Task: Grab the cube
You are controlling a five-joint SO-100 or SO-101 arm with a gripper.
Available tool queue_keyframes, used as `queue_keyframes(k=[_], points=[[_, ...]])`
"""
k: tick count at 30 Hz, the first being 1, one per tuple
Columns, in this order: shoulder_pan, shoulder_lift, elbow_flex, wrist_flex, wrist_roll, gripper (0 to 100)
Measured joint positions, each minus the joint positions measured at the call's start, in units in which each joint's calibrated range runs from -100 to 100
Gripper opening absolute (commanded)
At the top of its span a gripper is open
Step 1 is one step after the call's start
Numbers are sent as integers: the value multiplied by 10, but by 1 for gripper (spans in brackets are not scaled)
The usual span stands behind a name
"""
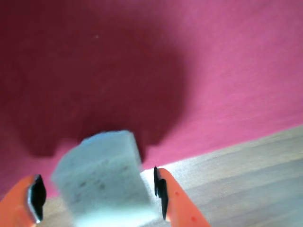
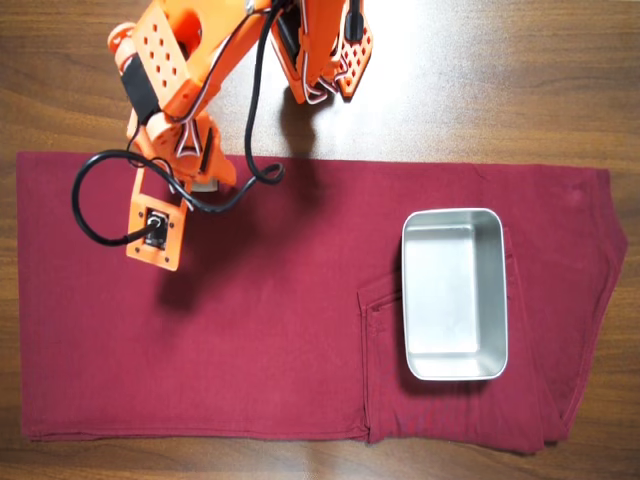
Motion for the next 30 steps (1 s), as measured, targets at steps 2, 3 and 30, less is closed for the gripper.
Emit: queue_keyframes(k=[2,3,30], points=[[6,7,4,-25,0,31],[7,11,4,-38,0,31],[-770,-55,-292,254,-329,0]])
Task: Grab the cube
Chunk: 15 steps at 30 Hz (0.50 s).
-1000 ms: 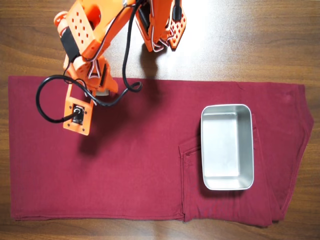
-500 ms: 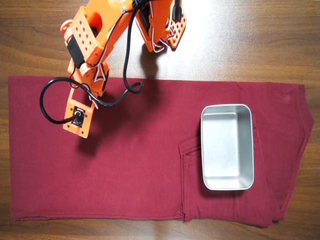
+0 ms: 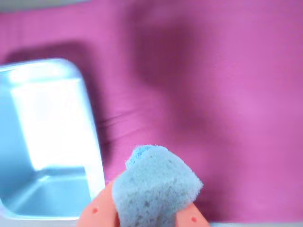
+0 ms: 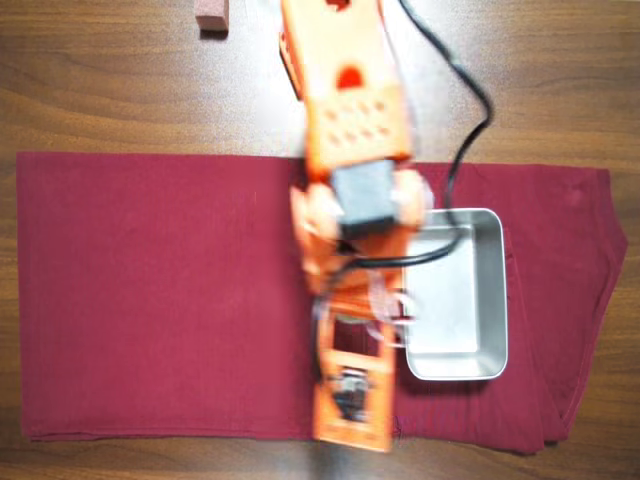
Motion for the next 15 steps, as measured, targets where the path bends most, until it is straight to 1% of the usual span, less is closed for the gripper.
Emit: queue_keyframes(k=[4,7,8,10,13,15], points=[[-182,51,-3,-45,-29,0],[-254,91,-5,-97,-42,2],[-271,107,-6,-111,-44,3],[-268,130,-6,-143,-47,6],[-279,154,-6,-173,-41,18],[-269,155,-6,-177,-35,23]])
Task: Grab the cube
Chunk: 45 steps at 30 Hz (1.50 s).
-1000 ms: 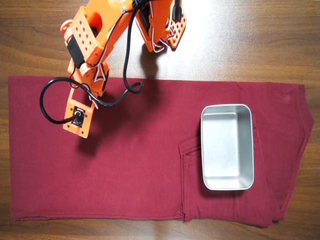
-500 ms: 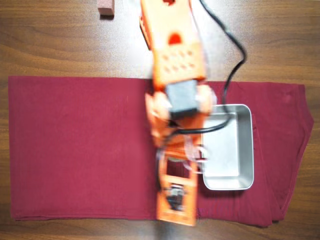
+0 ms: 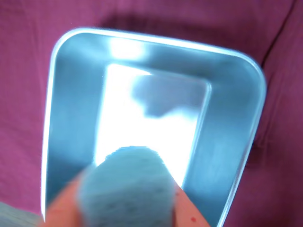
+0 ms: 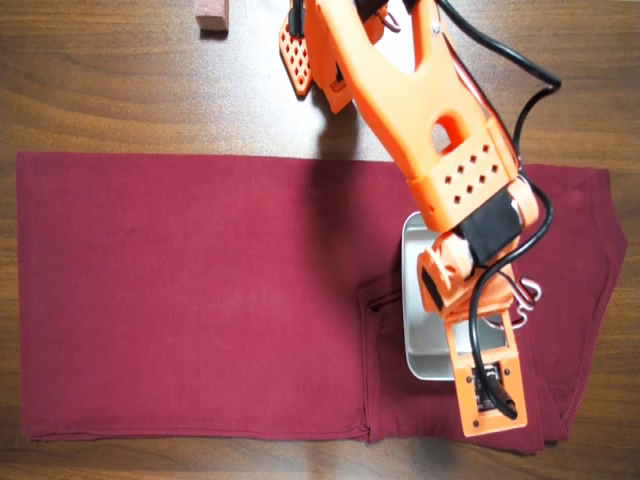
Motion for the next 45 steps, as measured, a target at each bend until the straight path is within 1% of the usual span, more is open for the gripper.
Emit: queue_keyframes(k=[4,9,11,13,15,17,18,19,20,21,26,27,29,30,32,33,36,38,39,42,44,45], points=[[5,1,0,8,5,31],[10,1,0,15,6,31],[33,1,0,-2,9,34],[70,-6,0,-12,14,33],[100,-12,0,8,21,33],[100,-16,0,14,16,33],[95,-16,0,13,14,44],[89,-16,0,10,7,52],[88,-16,0,7,8,55],[89,-16,0,3,6,63],[88,-16,0,-8,13,63],[88,-16,0,-8,14,61],[88,-16,0,-5,12,61],[88,-16,0,-1,11,57],[86,-16,0,4,11,9],[85,-16,0,8,13,0],[93,-16,6,9,23,0],[110,-29,10,9,40,3],[128,-46,10,3,41,0],[216,-126,28,-60,74,0],[282,-241,145,-131,111,0],[305,-315,226,-145,126,0]])
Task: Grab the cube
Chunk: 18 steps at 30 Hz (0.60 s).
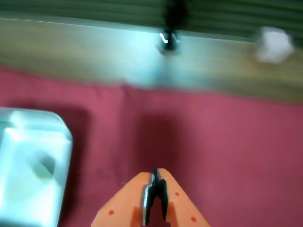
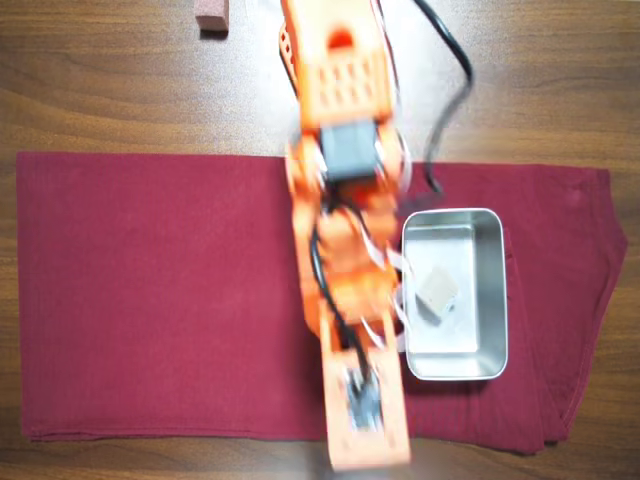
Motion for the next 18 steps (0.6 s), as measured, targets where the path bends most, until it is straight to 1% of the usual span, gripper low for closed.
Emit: queue_keyframes(k=[3,4,7,13,15,18], points=[[88,-214,242,-13,24,0],[104,-282,314,-8,28,0],[135,-413,442,35,33,0],[131,-556,576,124,33,0],[137,-577,596,160,23,0],[113,-578,598,224,-2,1]])
